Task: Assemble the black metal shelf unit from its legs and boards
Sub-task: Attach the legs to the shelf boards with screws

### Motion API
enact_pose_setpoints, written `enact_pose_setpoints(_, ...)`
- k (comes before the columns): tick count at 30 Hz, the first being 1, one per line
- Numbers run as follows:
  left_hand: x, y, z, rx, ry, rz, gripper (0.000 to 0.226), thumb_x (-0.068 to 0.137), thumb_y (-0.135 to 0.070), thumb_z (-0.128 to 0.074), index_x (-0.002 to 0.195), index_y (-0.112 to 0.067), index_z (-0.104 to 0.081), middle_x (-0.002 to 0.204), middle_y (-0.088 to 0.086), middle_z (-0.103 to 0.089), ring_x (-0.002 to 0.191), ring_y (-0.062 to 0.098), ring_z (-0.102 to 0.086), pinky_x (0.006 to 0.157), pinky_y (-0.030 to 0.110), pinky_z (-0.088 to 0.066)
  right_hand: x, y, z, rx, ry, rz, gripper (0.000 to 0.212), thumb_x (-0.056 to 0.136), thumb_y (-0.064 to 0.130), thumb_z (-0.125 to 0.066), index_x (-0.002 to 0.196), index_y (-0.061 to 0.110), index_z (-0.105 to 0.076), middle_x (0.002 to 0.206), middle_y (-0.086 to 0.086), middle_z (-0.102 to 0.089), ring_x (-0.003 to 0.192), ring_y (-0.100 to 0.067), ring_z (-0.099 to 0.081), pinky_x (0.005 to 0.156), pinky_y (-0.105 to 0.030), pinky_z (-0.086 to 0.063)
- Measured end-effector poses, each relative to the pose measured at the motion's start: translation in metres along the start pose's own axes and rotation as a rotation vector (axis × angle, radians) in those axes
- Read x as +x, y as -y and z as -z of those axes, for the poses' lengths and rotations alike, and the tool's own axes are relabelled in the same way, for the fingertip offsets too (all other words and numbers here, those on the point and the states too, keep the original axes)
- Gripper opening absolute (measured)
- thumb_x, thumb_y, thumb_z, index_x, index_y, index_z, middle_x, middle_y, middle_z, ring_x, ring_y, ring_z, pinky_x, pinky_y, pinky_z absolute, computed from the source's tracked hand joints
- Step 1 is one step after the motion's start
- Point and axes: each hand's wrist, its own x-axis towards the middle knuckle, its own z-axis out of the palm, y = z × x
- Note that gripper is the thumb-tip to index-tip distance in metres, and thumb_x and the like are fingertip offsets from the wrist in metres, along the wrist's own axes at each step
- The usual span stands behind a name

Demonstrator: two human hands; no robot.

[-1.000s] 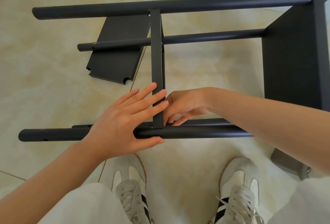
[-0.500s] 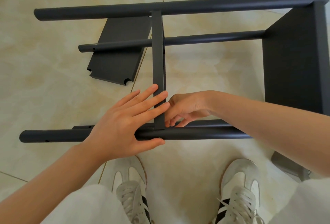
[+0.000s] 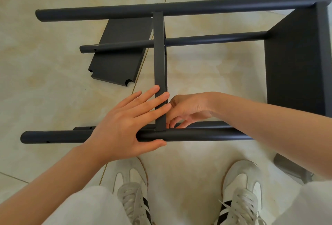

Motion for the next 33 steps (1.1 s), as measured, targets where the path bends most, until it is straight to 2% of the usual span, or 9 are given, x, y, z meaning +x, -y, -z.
enact_pose_setpoints(7, 0.001, 0.000, 0.000, 0.010, 0.001, -0.003, 0.073, 0.090, -0.061, -0.057, 0.149, -0.020, -0.042, 0.161, -0.001, -0.034, 0.153, 0.019, -0.022, 0.124, 0.041, -0.024, -0.001, 0.003, 0.001, -0.032, 0.001, -0.027, 0.012, 0.094, 0.013, -0.062, 0.097, 0.015, -0.074, 0.094, -0.004, -0.073, 0.095, -0.018, -0.068, 0.106, -0.047, -0.046)
enact_pose_setpoints(10, 0.000, -0.001, 0.000, 0.013, -0.003, -0.003, 0.073, 0.090, -0.061, -0.057, 0.149, -0.020, -0.043, 0.160, -0.001, -0.034, 0.153, 0.019, -0.022, 0.124, 0.040, -0.023, -0.001, 0.006, 0.000, -0.027, -0.021, -0.034, 0.020, 0.093, 0.009, -0.061, 0.112, 0.006, -0.068, 0.113, -0.014, -0.070, 0.102, -0.021, -0.065, 0.107, -0.047, -0.045)
enact_pose_setpoints(11, 0.000, -0.001, 0.000, 0.013, -0.003, -0.004, 0.073, 0.090, -0.061, -0.057, 0.149, -0.020, -0.043, 0.160, -0.001, -0.035, 0.153, 0.019, -0.022, 0.124, 0.040, -0.023, -0.002, 0.007, 0.000, -0.021, -0.022, -0.035, 0.022, 0.093, 0.008, -0.061, 0.113, 0.004, -0.067, 0.113, -0.015, -0.070, 0.102, -0.022, -0.065, 0.107, -0.046, -0.046)
enact_pose_setpoints(14, 0.001, -0.001, 0.000, 0.008, -0.002, -0.005, 0.073, 0.090, -0.060, -0.058, 0.149, -0.019, -0.044, 0.160, -0.001, -0.035, 0.153, 0.019, -0.023, 0.124, 0.041, -0.024, -0.005, 0.009, 0.003, -0.042, 0.000, -0.036, 0.012, 0.092, 0.010, -0.063, 0.092, 0.013, -0.075, 0.093, -0.006, -0.072, 0.099, -0.020, -0.066, 0.106, -0.044, -0.046)
enact_pose_setpoints(16, 0.001, -0.001, 0.000, 0.006, 0.000, -0.002, 0.073, 0.090, -0.060, -0.058, 0.149, -0.019, -0.044, 0.160, -0.001, -0.035, 0.153, 0.019, -0.022, 0.124, 0.041, -0.024, -0.005, 0.010, 0.003, -0.069, -0.002, -0.038, 0.021, 0.092, 0.011, -0.064, 0.079, 0.020, -0.077, 0.084, -0.002, -0.072, 0.091, -0.017, -0.067, 0.105, -0.044, -0.048)
enact_pose_setpoints(18, 0.000, -0.001, 0.000, 0.006, 0.000, -0.001, 0.073, 0.090, -0.061, -0.058, 0.149, -0.019, -0.044, 0.161, -0.001, -0.034, 0.153, 0.019, -0.022, 0.124, 0.042, -0.025, -0.002, 0.010, 0.001, -0.082, -0.011, -0.040, 0.017, 0.092, 0.011, -0.064, 0.083, 0.019, -0.076, 0.081, 0.000, -0.072, 0.085, -0.015, -0.067, 0.104, -0.042, -0.049)
enact_pose_setpoints(21, 0.000, 0.000, 0.000, 0.001, -0.003, -0.004, 0.073, 0.090, -0.060, -0.059, 0.149, -0.019, -0.044, 0.161, 0.000, -0.034, 0.153, 0.020, -0.023, 0.123, 0.043, -0.026, -0.001, 0.008, 0.001, -0.030, 0.000, -0.020, 0.013, 0.092, 0.008, -0.063, 0.092, 0.015, -0.074, 0.088, -0.002, -0.072, 0.085, -0.013, -0.067, 0.098, -0.038, -0.053)
enact_pose_setpoints(25, 0.001, -0.001, 0.000, 0.005, -0.004, -0.005, 0.073, 0.090, -0.060, -0.059, 0.149, -0.019, -0.044, 0.161, 0.000, -0.035, 0.153, 0.020, -0.023, 0.123, 0.042, -0.025, -0.005, 0.006, 0.006, 0.008, 0.060, -0.012, 0.024, 0.093, 0.008, -0.061, 0.080, 0.019, -0.078, 0.084, -0.001, -0.072, 0.081, -0.012, -0.067, 0.089, -0.030, -0.054)
enact_pose_setpoints(33, 0.001, -0.002, 0.000, 0.000, -0.006, -0.002, 0.073, 0.089, -0.059, -0.060, 0.148, -0.018, -0.046, 0.160, 0.000, -0.036, 0.153, 0.020, -0.024, 0.122, 0.043, -0.027, -0.001, 0.008, 0.002, 0.004, 0.014, -0.017, 0.020, 0.091, 0.005, -0.063, 0.079, 0.018, -0.073, 0.081, -0.002, -0.070, 0.081, -0.015, -0.061, 0.088, -0.032, -0.050)
